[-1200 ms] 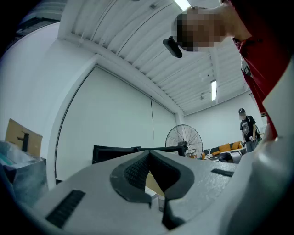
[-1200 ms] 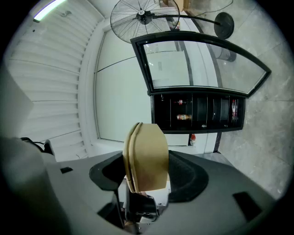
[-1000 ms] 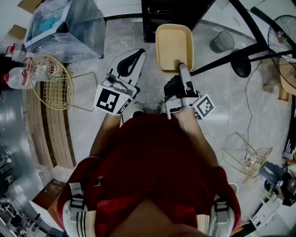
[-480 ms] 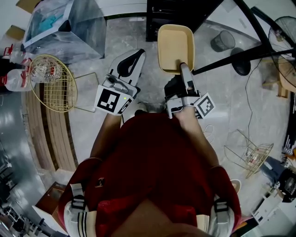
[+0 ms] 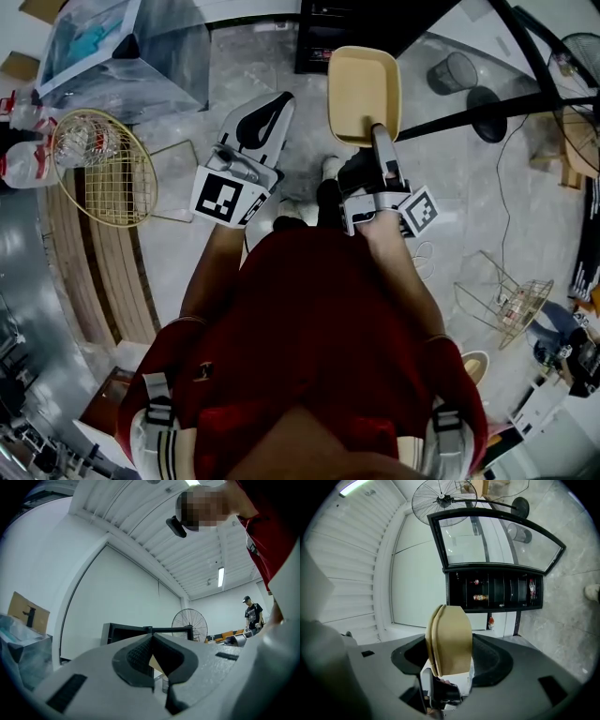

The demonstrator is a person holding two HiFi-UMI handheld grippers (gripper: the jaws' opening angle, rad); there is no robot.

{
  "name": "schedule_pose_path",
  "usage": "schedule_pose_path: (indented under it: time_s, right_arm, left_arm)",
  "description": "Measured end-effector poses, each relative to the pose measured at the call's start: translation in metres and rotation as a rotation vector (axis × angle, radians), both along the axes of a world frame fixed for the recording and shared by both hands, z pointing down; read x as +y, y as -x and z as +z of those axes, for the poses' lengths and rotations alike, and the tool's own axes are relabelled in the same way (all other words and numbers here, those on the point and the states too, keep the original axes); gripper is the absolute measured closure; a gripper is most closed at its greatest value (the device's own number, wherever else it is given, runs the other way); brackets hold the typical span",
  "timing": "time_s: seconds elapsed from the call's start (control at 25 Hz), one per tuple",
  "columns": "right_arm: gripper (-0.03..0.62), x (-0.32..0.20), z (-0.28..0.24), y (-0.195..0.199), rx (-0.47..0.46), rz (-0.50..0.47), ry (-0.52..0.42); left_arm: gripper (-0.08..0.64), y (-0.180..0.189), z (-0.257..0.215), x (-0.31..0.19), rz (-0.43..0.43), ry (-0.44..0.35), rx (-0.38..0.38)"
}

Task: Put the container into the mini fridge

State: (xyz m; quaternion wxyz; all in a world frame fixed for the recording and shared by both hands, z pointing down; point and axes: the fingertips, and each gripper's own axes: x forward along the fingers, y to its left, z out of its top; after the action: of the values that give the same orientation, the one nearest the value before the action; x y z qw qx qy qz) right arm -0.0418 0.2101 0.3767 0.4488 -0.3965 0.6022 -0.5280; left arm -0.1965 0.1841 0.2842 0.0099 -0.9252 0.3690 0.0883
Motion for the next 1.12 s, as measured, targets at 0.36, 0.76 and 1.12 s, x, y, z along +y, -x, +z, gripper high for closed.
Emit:
schedule_pose_path:
  time_s: [0.36, 0.76, 1.12]
  right_arm:
    - [0.333, -0.058, 0.026, -0.02, -0.017, 0.005, 0.028]
    - [0.333, -0.152, 0.046, -0.072, -0.018, -0.013, 0.048]
    - [0.333, -0.234, 0.071, -0.104, 0.014, -0.085, 0.064]
  left_arm:
    - [0.554, -0.012, 0.012, -0.054, -0.03, 0.018, -0.026]
    - [0.554, -0.062, 0.026, -0.15, -0.058, 0.047, -0.064]
    - [0.554, -0.105, 0.043, -0.236, -0.103, 0.066, -0.108]
